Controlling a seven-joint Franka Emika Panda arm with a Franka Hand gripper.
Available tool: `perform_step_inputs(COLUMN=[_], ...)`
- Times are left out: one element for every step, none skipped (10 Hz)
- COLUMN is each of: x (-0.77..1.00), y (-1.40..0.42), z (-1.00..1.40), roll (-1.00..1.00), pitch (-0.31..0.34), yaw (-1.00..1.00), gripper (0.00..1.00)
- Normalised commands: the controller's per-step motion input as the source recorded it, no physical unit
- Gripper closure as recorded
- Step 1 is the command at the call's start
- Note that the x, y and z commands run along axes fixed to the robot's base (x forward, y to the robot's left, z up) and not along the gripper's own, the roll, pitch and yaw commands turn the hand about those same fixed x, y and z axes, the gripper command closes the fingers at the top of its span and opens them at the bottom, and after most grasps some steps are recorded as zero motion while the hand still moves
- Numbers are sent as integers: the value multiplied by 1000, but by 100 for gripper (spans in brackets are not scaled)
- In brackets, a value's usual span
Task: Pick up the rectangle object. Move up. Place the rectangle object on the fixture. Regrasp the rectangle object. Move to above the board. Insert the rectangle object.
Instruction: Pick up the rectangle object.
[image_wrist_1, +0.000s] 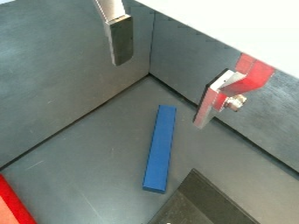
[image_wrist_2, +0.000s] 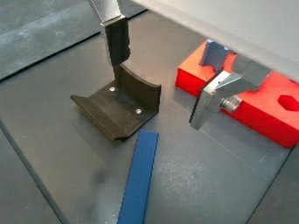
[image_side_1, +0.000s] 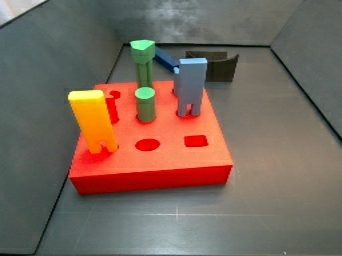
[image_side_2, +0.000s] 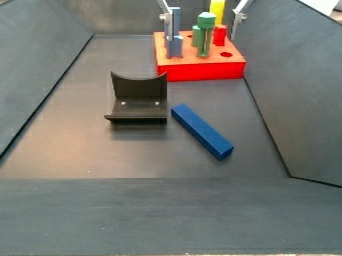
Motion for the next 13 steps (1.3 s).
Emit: perform_step_inputs(x=[0, 91, 14, 14, 94, 83, 83, 83, 57, 74, 94, 111, 91], y=[3, 211, 220, 197, 154, 146, 114, 106, 103, 66, 91, 131, 200], z=[-43, -674, -1000, -1000, -997, -983, -954, -926, -866, -774, -783, -831, -886], roll=[0, -31, -53, -71, -67, -63, -97, -114, -139, -183, -177, -154, -127], pitch=[0, -4, 10, 0, 0, 3, 0, 0, 3, 10, 4, 0, 0], yaw=[0, 77, 109, 214, 320, 326, 297, 303, 309, 334, 363, 377, 394], gripper=[0, 0, 0, 0, 0, 0, 0, 0, 0, 0, 0, 0, 0])
